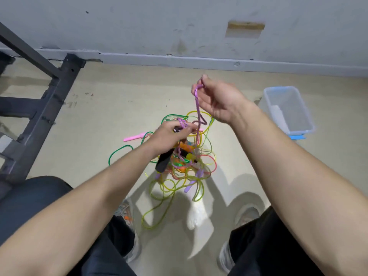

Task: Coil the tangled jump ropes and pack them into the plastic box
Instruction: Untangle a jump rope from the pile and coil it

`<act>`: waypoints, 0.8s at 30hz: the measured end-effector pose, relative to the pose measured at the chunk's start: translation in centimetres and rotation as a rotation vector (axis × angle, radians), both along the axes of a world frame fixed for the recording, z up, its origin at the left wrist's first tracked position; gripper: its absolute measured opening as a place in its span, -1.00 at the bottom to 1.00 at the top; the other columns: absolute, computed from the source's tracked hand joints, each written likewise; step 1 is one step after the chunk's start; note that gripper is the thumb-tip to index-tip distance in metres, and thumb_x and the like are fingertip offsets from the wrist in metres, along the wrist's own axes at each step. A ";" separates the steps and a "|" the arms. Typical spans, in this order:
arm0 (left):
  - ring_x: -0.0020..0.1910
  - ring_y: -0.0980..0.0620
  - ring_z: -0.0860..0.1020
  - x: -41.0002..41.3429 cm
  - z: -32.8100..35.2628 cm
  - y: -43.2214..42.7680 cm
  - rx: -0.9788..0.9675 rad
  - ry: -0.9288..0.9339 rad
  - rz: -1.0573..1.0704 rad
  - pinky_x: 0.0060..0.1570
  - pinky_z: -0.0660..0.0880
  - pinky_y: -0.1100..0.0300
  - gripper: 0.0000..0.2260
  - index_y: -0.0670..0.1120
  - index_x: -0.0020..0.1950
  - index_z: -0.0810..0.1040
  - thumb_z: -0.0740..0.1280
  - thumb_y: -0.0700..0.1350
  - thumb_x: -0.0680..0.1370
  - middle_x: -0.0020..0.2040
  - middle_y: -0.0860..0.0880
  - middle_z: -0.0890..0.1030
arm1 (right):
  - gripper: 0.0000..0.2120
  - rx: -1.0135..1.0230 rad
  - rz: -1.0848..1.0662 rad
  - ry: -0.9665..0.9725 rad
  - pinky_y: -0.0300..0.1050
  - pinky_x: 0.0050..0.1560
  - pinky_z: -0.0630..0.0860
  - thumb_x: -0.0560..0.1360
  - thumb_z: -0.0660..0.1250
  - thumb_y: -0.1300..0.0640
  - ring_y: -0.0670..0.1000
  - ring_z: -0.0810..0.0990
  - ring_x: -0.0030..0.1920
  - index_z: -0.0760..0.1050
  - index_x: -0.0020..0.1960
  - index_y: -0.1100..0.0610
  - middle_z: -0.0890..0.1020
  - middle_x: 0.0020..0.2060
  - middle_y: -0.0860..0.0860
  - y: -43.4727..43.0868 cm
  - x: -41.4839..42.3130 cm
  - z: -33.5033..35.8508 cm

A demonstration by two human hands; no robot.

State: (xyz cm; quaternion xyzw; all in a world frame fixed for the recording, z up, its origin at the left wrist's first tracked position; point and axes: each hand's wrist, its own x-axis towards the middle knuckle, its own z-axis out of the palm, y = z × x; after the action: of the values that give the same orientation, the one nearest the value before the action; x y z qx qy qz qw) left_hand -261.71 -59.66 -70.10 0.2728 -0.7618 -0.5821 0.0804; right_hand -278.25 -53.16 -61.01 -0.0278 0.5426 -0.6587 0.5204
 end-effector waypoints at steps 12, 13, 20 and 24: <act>-0.36 0.02 0.62 -1.5 0.7 0.6 -0.139 -0.087 0.121 -0.25 0.52 0.13 -0.75 -0.19 -0.20 0.65 0.42 -0.04 0.57 -0.31 -0.10 0.67 | -0.77 -0.081 -0.174 -0.023 -0.16 -0.39 0.62 0.68 0.22 0.03 -0.01 0.71 -0.35 0.46 0.01 0.20 0.68 -0.38 0.10 0.0 -2.3 2.0; -0.42 0.03 0.60 -1.3 1.4 0.3 -0.051 -0.077 0.165 -0.32 0.50 0.18 -0.78 -0.18 -0.20 0.66 0.40 -0.08 0.58 -0.33 -0.10 0.67 | -0.73 -0.062 -0.201 -0.005 -0.13 -0.35 0.64 0.69 0.18 0.01 0.01 0.71 -0.33 0.47 0.01 0.20 0.69 -0.33 0.11 0.4 -2.9 1.6; -0.48 0.08 0.59 -2.3 8.8 -0.8 0.456 0.152 0.276 -0.48 0.49 0.31 -0.80 -0.20 -0.12 0.58 0.24 -0.21 0.65 -0.32 -0.08 0.68 | -0.72 0.443 0.003 0.294 -0.20 -0.33 0.42 0.57 0.09 0.28 -0.03 0.51 -0.37 0.49 -0.19 0.06 0.56 -0.29 0.02 5.4 -1.0 -7.7; -0.48 0.09 0.58 -3.0 11.1 -1.6 0.560 0.252 0.238 -0.52 0.44 0.31 -0.80 -0.17 -0.08 0.57 0.22 -0.16 0.65 -0.30 -0.07 0.67 | -0.65 0.312 0.390 0.442 -0.20 -0.30 0.39 0.51 0.16 0.44 -0.14 0.51 -0.38 0.62 -0.09 0.08 0.62 -0.30 -0.08 6.7 2.8 -11.4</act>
State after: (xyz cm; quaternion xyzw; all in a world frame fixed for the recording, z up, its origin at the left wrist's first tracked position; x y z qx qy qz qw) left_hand -264.69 -61.31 -58.96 0.2975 -0.5190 -0.7845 0.1633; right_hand -275.42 -46.48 -72.41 -0.1933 0.7211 -0.4337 0.5045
